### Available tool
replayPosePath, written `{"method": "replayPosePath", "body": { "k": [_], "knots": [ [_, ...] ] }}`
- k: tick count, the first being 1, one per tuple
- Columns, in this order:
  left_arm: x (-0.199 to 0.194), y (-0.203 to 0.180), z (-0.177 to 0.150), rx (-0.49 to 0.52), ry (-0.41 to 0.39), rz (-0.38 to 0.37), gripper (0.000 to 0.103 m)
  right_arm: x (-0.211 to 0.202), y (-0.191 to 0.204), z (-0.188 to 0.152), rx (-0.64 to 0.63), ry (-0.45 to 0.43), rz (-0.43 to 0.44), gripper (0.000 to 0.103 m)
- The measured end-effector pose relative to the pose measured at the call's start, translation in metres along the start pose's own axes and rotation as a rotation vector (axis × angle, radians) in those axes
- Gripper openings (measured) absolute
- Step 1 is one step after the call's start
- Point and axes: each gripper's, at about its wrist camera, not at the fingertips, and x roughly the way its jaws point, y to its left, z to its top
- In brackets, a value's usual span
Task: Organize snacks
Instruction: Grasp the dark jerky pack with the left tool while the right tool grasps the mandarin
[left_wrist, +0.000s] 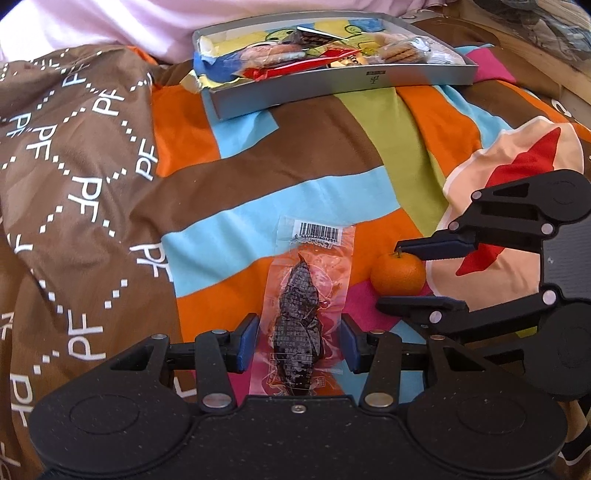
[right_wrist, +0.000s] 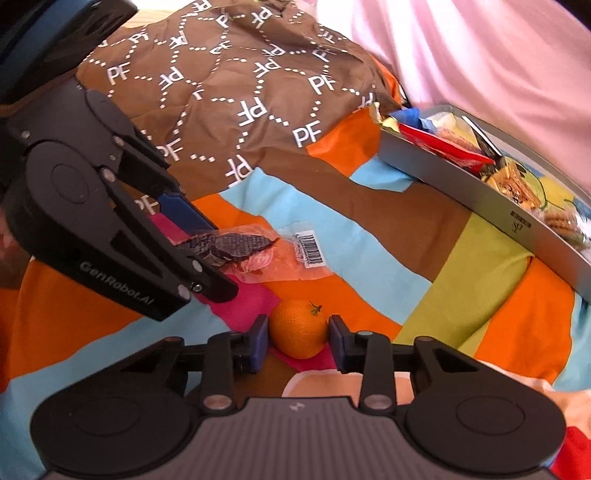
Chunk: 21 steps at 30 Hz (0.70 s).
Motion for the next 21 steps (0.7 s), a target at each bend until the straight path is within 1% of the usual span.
{"method": "replayPosePath", "body": {
  "k": [10, 15, 18, 21],
  "knots": [
    [-0.009, -0.004, -0.011, -0.043, 0.033, -0.011, 0.048, -0.016, 0.007, -0.005, -0.034, 0.006, 0.018, 0.038],
    [-0.018, -0.009, -0.021, -0.082, 0.048, -0.033, 0.048, -0.031, 0.008, -0.013, -0.059, 0.009, 0.033, 0.038],
    [-0.024, -0.015, -0.027, -0.087, 0.058, -0.05, 0.048, -0.041, 0.007, -0.018, -0.061, 0.017, 0.042, 0.038],
    [-0.031, -0.019, -0.031, -0.113, 0.067, -0.07, 0.048, -0.054, 0.006, -0.023, -0.053, 0.02, 0.06, 0.038]
  ]
}}
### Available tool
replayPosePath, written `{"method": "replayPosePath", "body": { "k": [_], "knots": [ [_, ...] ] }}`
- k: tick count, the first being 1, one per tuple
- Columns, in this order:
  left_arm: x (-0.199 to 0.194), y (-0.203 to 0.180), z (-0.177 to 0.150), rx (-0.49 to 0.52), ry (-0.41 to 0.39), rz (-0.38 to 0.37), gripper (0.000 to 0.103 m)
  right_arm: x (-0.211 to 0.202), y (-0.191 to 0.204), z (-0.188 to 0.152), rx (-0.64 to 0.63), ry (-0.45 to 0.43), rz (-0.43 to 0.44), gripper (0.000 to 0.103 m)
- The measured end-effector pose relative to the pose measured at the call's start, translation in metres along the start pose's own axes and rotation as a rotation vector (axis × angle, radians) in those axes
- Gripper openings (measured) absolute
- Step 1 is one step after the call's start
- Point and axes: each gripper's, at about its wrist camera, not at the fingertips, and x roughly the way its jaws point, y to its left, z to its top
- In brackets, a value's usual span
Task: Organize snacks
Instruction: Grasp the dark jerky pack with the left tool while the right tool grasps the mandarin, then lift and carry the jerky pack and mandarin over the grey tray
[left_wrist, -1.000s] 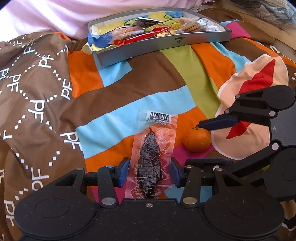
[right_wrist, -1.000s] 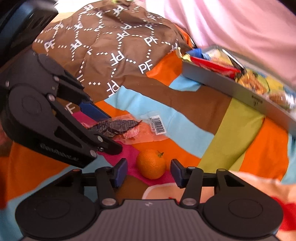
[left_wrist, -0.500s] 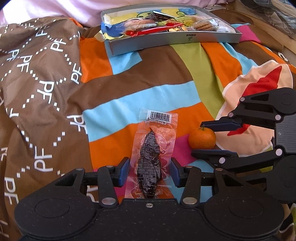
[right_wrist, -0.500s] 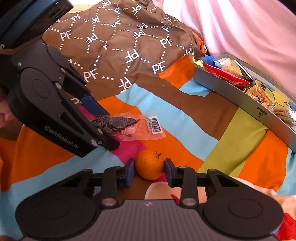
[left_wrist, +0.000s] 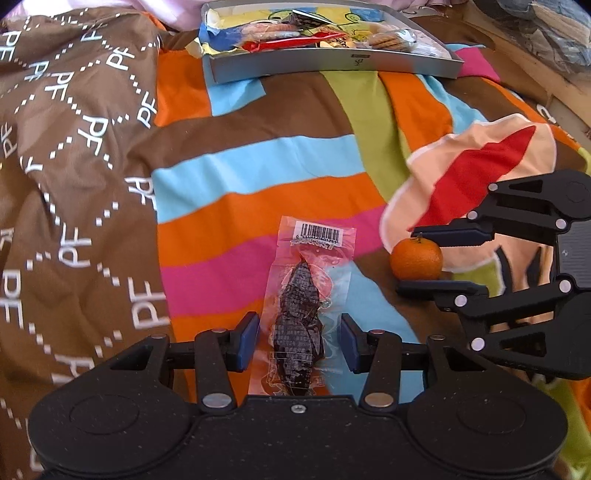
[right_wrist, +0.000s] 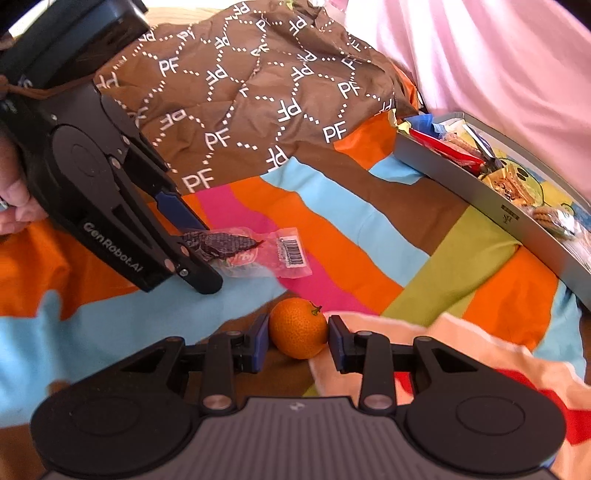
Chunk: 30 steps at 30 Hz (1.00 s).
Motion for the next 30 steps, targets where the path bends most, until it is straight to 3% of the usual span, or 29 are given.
{"method": "replayPosePath", "body": {
  "k": [9, 15, 30],
  "knots": [
    [-0.01, -0.018, -0.004, -0.1, 0.027, -0.053, 0.048, -0.032, 0.0, -0.014, -0.034, 0.019, -0.01, 0.038],
    [-0.015, -0.028, 0.006, -0.167, 0.015, -0.074, 0.048, -0.048, -0.014, -0.016, 0.017, -0.003, -0.049, 0.038],
    [-0.057, -0.041, 0.064, -0.194, -0.141, -0.046, 0.048, -0.073, -0.079, -0.001, 0.151, -0.12, -0.197, 0.038]
  ]
}}
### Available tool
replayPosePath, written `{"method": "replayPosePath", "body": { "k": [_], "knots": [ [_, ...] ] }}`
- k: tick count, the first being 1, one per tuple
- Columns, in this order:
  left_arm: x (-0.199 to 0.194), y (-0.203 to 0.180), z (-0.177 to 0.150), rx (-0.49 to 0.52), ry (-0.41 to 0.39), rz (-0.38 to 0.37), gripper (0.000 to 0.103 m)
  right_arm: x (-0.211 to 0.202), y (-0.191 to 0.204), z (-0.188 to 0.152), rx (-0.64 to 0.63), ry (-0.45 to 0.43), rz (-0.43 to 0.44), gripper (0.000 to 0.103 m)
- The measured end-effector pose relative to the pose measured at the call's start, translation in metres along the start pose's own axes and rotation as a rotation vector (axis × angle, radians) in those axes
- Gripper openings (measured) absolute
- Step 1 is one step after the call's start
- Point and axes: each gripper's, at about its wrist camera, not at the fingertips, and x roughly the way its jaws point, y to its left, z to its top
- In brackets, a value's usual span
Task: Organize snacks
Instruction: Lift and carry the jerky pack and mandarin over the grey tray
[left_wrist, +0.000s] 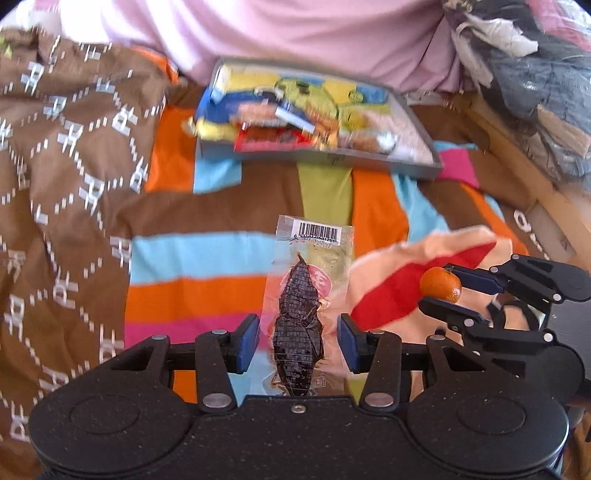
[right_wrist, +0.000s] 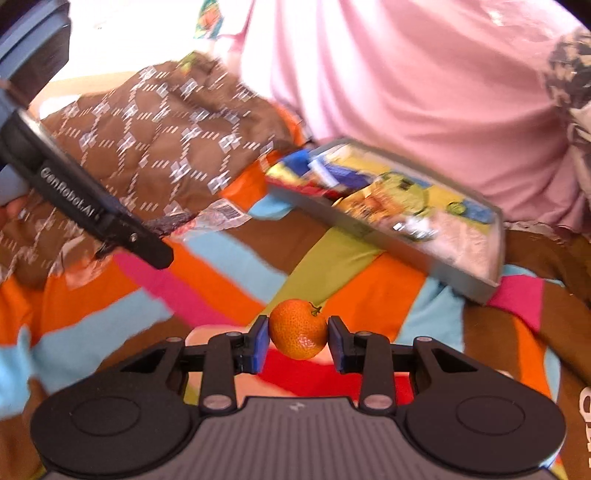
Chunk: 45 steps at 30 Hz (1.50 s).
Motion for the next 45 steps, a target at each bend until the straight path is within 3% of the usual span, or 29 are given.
{"method": "replayPosePath", "body": {
  "k": [12, 25, 33, 45],
  "knots": [
    [0.002, -0.029, 0.092, 0.013, -0.173, 0.022, 0.048, 0.017, -0.053, 0.033, 0.129, -0.141, -0.089, 0.038],
    [0.068, -0.057, 0.2, 0.009, -0.306, 0.108, 0.048, 0.083, -0.124, 0.062, 0.308, -0.244, -0.2, 0.038],
    [0.117, -0.057, 0.237, -0.001, -0.271, 0.146, 0.048, 0.121, -0.137, 0.065, 0.368, -0.259, -0.199, 0.038],
    [0.161, -0.045, 0.242, -0.032, -0.216, 0.149, 0.048, 0.149, -0.132, 0.057, 0.38, -0.244, -0.188, 0.038]
  ]
}}
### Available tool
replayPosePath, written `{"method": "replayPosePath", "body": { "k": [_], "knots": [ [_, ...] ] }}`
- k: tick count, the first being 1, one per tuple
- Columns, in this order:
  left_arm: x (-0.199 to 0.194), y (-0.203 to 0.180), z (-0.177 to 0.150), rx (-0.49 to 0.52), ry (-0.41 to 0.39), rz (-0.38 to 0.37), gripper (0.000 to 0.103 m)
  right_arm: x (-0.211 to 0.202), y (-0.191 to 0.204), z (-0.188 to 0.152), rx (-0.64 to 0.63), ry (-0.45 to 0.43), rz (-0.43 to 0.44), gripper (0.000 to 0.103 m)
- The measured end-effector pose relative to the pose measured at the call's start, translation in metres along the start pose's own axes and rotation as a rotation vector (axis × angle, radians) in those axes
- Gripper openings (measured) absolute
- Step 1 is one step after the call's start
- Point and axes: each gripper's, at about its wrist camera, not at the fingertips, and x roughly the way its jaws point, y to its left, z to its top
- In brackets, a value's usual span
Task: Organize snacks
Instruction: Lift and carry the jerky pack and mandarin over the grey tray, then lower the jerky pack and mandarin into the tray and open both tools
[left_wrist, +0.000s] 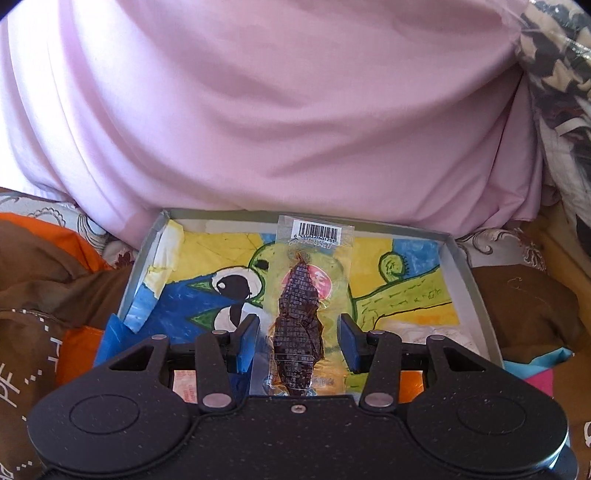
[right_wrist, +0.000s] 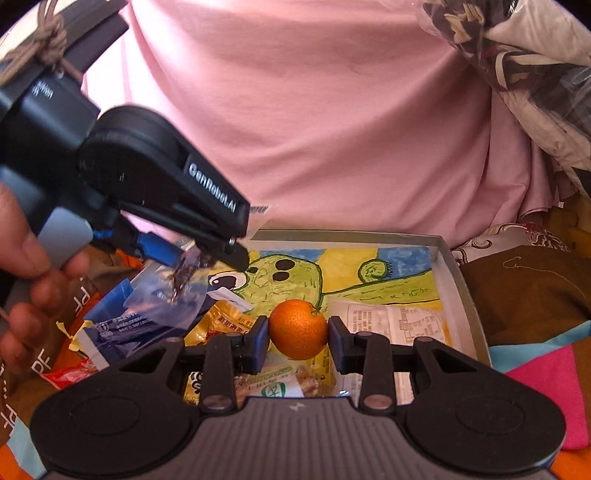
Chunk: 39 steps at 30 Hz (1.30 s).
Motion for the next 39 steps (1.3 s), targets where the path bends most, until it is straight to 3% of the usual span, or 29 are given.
{"method": "replayPosePath", "body": {
  "k": [22, 24, 35, 39],
  "knots": [
    [0.023, 0.017, -0.009, -0.106, 0.042, 0.018, 0.048, 0.003, 0.002, -0.005, -0.024, -0.003, -0.014, 0.042],
    [0.022, 0.018, -0.008, -0.113, 0.041, 0.02, 0.049, 0.001, 0.002, -0.005, -0.021, -0.007, -0.016, 0.05],
    [0.007, 0.029, -0.011, -0.166, -0.008, 0.035, 0.082, -0.01, 0.0, 0.004, -0.002, -0.051, -0.074, 0.077],
    [-0.001, 0.035, -0.012, -0.18, -0.026, 0.046, 0.084, -0.016, -0.002, 0.009, 0.02, -0.07, -0.093, 0.094]
  ]
}}
